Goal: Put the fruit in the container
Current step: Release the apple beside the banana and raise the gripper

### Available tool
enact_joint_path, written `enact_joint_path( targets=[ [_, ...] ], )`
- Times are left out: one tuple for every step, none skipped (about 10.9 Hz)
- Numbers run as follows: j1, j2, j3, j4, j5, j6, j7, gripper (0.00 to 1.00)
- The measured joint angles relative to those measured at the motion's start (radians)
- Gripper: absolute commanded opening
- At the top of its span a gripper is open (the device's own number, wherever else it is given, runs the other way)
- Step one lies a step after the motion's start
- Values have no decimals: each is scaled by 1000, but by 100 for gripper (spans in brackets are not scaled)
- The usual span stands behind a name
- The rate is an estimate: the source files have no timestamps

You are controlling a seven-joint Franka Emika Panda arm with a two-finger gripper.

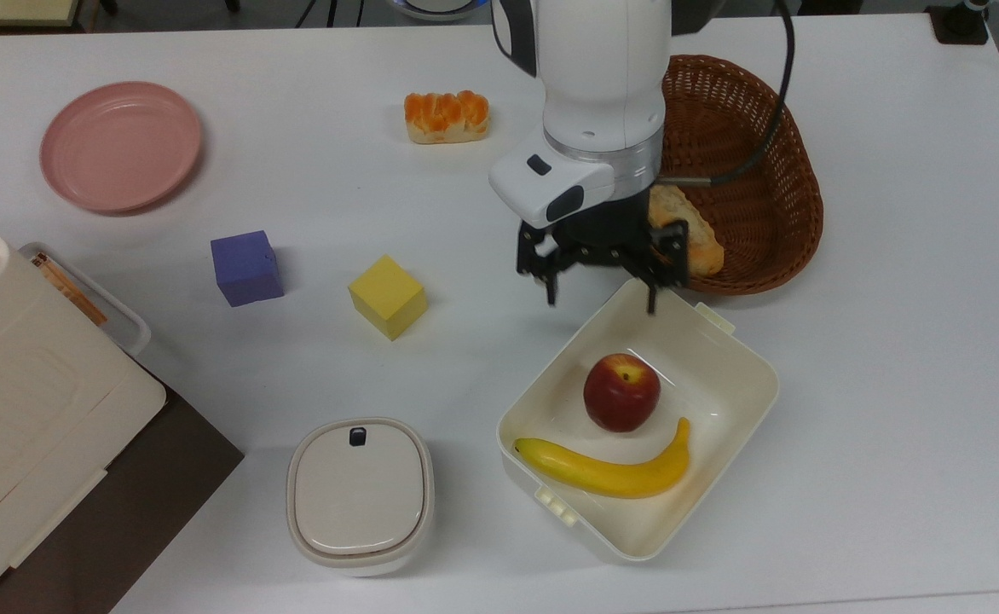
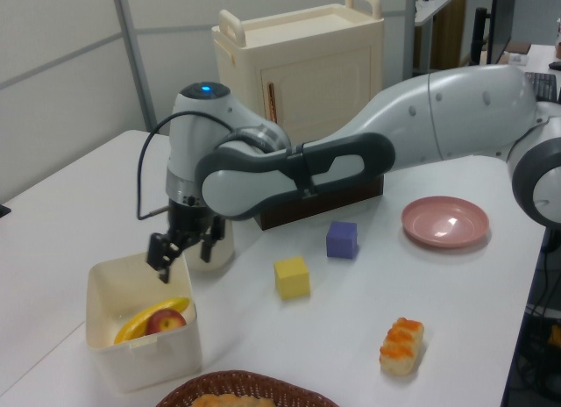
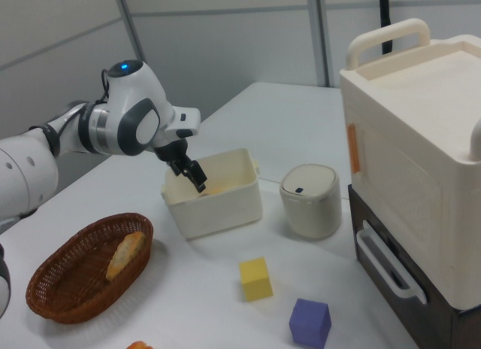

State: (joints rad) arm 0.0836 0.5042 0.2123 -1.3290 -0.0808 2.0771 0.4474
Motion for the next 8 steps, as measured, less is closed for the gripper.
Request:
enact_joint_path(
  targets=[
    [-1, -25, -3, 6, -5, -126, -69, 100],
    [-7, -56, -7, 7, -7, -246, -141, 100],
    [-22, -87, -9, 7, -12, -347, -214, 100],
    [-41, -112, -10, 7, -39, -431, -290, 100],
    [-63, -129, -11, 7, -69, -496, -358, 100],
    [-86, -137, -12, 6, -86, -522, -393, 100],
    [-108, -138, -12, 6, -93, -524, -405, 100],
    [-130, -137, -13, 5, -94, -516, -406, 100]
  ],
)
